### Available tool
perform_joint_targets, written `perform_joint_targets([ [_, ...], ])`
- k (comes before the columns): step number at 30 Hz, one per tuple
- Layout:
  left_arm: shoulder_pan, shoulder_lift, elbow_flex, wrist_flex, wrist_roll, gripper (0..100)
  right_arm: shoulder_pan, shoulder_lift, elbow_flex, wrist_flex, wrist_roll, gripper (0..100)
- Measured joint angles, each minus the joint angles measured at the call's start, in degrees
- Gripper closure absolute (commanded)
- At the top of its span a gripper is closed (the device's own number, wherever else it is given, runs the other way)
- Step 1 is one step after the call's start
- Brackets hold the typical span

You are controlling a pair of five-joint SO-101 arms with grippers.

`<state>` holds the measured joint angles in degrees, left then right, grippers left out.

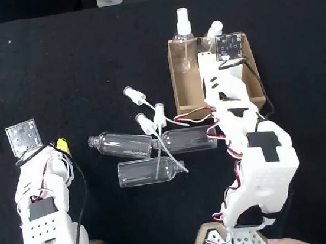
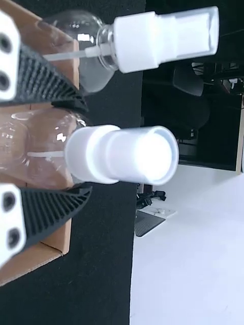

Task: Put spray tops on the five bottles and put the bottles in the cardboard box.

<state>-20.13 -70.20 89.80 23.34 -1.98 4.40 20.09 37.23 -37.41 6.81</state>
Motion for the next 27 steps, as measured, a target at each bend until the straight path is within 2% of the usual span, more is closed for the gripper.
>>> perform_joint_targets([
  [12,0.0,0.0,0.0,0.0,0.0,84,0.0,0.0,-2.3,4.2,0.0,98.2],
  [27,0.0,0.0,0.0,0.0,0.0,84,0.0,0.0,-2.3,4.2,0.0,98.2],
])
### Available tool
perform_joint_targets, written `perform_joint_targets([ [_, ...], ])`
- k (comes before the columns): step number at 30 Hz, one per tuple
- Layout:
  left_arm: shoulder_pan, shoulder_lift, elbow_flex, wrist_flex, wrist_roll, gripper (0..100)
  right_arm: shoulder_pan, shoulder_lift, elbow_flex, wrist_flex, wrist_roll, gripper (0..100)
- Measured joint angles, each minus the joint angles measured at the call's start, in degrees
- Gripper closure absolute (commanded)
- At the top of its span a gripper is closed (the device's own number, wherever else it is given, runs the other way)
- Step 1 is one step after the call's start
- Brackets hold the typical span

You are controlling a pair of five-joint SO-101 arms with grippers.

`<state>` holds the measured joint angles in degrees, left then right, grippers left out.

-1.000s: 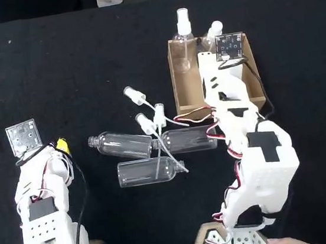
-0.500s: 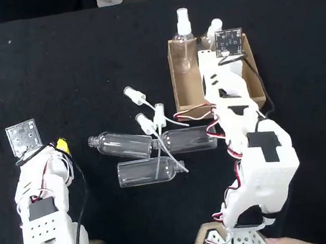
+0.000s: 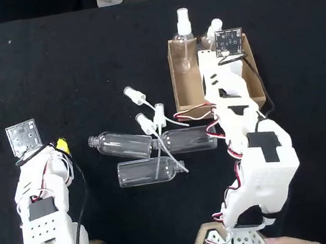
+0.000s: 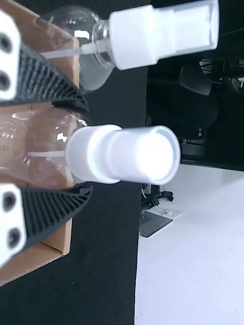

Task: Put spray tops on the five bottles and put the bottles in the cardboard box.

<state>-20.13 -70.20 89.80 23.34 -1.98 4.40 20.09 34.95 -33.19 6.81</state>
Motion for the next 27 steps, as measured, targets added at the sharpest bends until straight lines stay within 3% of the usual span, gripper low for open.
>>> perform_joint_targets([
  [13,0.0,0.0,0.0,0.0,0.0,84,0.0,0.1,-5.0,9.1,-0.1,98.3],
  [27,0.0,0.0,0.0,0.0,0.0,84,0.0,0.0,-5.0,9.7,-0.1,98.2],
])
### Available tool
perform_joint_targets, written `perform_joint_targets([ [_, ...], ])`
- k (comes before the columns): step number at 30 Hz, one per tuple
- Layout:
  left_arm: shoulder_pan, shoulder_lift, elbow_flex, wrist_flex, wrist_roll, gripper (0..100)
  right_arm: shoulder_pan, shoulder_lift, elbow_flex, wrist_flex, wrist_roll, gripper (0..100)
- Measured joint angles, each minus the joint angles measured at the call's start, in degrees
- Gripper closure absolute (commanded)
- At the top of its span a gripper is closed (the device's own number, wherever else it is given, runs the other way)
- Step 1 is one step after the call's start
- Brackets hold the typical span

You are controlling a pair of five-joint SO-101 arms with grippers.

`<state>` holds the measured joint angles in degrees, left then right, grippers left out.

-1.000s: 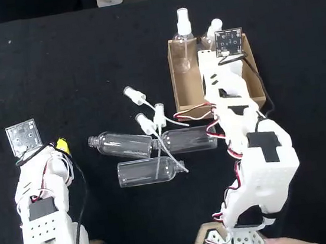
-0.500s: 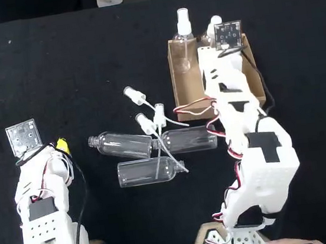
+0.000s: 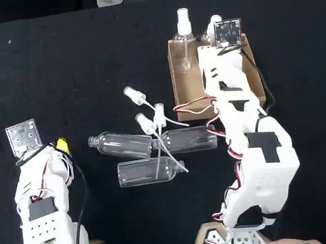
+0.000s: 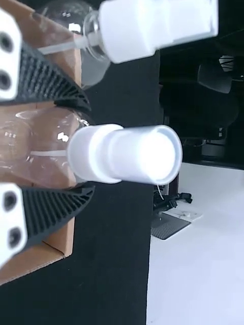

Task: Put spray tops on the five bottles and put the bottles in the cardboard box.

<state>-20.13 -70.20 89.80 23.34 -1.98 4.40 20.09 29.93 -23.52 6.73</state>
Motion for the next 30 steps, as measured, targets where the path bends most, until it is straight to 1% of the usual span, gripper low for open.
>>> perform_joint_targets([
  [4,0.0,0.0,0.0,0.0,0.0,84,0.0,0.0,-0.6,1.2,0.0,98.2],
  [11,0.0,0.0,0.0,0.0,0.0,84,0.0,0.0,-8.0,14.2,0.1,98.2],
  [13,0.0,0.0,0.0,0.0,0.0,84,0.0,0.0,-9.1,16.0,0.1,98.2],
  [30,0.0,0.0,0.0,0.0,0.0,84,0.1,0.0,-9.4,16.7,0.0,98.2],
])
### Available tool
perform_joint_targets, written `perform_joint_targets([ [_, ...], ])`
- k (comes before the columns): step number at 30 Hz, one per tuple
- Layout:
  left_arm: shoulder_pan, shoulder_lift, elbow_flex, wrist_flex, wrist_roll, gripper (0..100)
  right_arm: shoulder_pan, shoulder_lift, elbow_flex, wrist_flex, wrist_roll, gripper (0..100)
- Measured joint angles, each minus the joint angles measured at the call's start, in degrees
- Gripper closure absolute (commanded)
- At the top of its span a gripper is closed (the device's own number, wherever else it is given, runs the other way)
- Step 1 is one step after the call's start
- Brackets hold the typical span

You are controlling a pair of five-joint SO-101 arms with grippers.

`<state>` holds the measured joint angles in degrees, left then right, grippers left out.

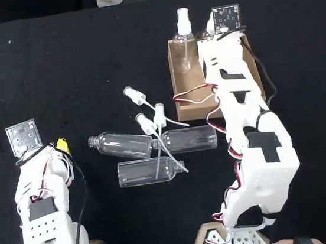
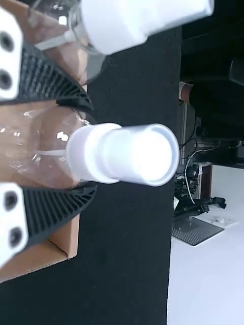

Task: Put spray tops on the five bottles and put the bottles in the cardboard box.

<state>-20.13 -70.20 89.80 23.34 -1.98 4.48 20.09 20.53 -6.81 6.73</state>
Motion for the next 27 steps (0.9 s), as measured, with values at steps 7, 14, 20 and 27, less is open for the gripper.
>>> perform_joint_targets([
  [7,0.0,0.0,0.0,0.0,0.0,84,-0.1,0.0,0.0,0.0,0.0,82.1],
  [14,0.0,0.0,0.0,0.0,0.0,84,0.0,0.2,0.1,0.4,0.0,74.3],
  [20,0.0,0.0,0.0,0.0,0.0,84,0.0,0.2,0.1,0.4,0.0,75.8],
  [27,0.0,0.0,0.0,0.0,0.0,84,0.0,0.2,0.1,0.4,0.0,75.8],
])
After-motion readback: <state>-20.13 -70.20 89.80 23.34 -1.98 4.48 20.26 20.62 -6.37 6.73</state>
